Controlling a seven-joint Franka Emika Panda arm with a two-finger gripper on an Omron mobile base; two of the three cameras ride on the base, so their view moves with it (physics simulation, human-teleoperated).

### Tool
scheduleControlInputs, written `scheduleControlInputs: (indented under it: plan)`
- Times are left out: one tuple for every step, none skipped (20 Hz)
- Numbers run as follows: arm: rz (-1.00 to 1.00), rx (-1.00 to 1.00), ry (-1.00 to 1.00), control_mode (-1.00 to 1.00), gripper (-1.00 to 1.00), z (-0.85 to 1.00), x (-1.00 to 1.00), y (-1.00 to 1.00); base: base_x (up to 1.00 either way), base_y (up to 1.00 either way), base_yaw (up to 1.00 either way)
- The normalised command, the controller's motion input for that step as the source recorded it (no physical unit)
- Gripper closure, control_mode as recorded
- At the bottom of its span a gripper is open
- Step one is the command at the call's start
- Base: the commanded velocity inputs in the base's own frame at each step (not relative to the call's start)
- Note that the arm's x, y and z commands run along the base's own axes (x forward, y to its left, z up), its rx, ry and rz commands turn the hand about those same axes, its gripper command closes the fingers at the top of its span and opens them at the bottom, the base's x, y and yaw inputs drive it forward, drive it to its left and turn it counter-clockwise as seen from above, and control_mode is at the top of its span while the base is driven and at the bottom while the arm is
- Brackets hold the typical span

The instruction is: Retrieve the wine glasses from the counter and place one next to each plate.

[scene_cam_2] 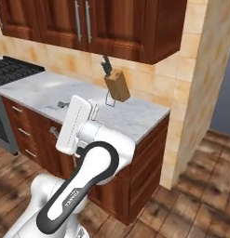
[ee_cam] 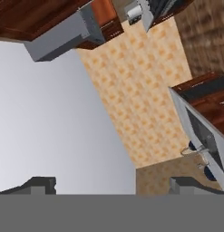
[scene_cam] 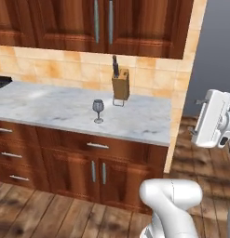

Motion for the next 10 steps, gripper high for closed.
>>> scheduleControlInputs:
  plan:
    - [0.00,0.00,0.00,1.00,-1.00,0.00,0.00,0.00,0.85,1.00,-0.07]
    - [0.00,0.00,0.00,1.00,-1.00,0.00,0.00,0.00,0.81,1.00,-0.06]
    - [0.00,0.00,0.00,1.00,-1.00,0.00,0.00,0.00,0.74,1.00,-0.05]
    - [0.00,0.00,0.00,1.00,-1.00,0.00,0.00,0.00,0.71,1.00,-0.05]
    - [0.00,0.00,0.00,1.00,-1.00,0.00,0.00,0.00,0.69,1.00,-0.07]
    - [0.00,0.00,0.00,1.00,-1.00,0.00,0.00,0.00,0.56,1.00,-0.11]
    - [0.00,0.00,0.00,1.00,-1.00,0.00,0.00,0.00,0.46,1.00,-0.21]
    - [0.00,0.00,0.00,1.00,-1.00,0.00,0.00,0.00,0.37,1.00,-0.32]
    - [0.00,0.00,0.00,1.00,-1.00,0.00,0.00,0.00,0.34,1.00,-0.39]
    - [0.00,0.00,0.00,1.00,-1.00,0.00,0.00,0.00,0.25,1.00,-0.49]
